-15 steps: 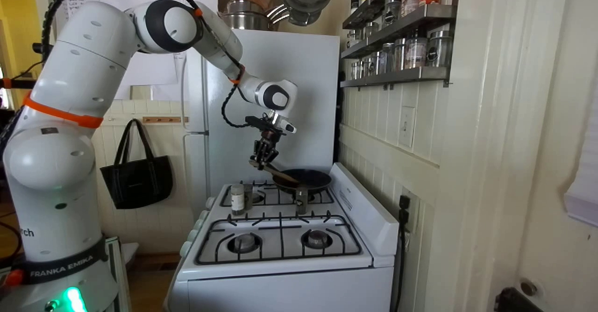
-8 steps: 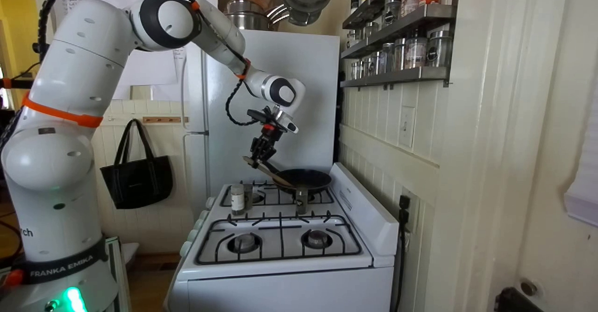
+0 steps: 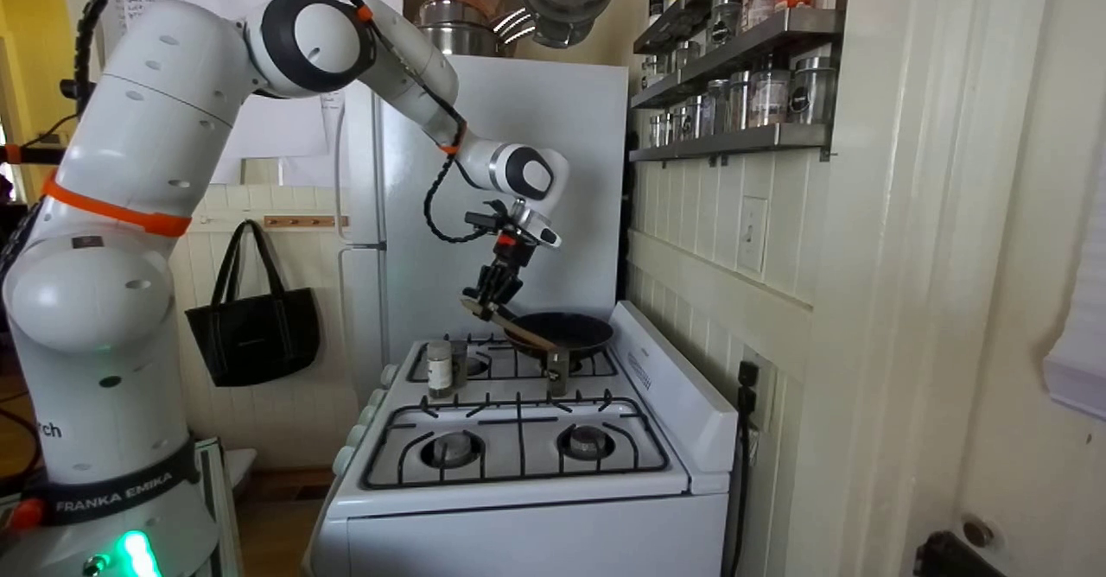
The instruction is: Use the wooden spoon to stir the contents on the pan.
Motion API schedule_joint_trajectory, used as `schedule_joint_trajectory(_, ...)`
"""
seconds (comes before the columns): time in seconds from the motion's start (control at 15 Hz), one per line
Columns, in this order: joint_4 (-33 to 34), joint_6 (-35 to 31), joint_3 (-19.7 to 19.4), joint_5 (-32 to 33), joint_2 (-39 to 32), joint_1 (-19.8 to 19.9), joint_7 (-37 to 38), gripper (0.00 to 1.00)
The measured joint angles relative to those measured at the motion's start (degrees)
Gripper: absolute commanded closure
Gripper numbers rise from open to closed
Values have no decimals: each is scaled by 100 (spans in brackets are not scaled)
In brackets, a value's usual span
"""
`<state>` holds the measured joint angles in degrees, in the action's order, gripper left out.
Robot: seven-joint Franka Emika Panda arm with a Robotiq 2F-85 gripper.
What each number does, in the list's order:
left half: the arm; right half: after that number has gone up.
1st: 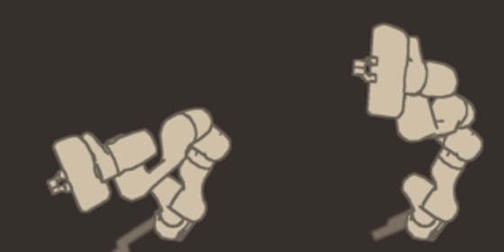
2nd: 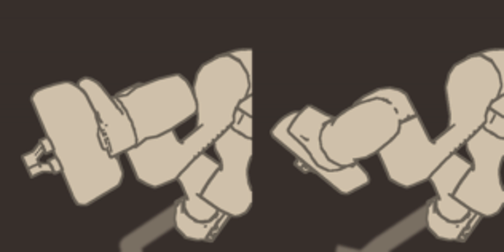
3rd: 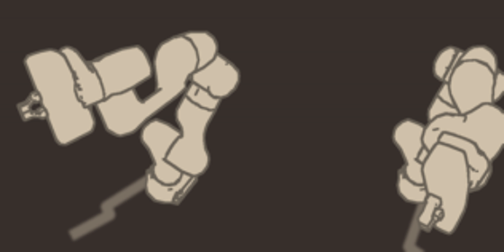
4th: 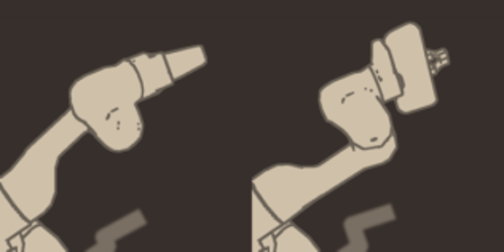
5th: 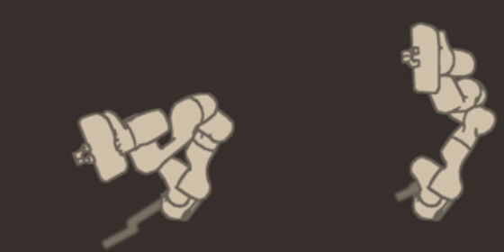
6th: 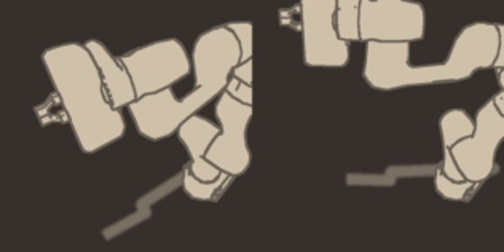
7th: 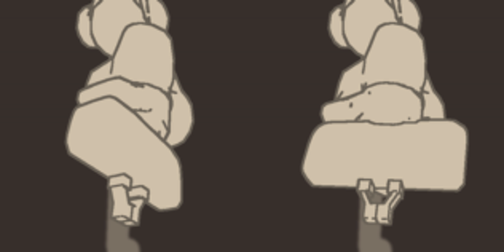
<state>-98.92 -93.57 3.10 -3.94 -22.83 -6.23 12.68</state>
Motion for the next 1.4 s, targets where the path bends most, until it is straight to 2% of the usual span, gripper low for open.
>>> schedule_joint_trajectory(0.6, 4, -1457, 158, 3, -364, -205, -65, 93)
schedule_joint_trajectory(0.87, -5, -1524, 258, -351, -377, -174, -360, 93)
schedule_joint_trajectory(1.4, -249, -1756, 254, -401, -371, -207, -218, 93)
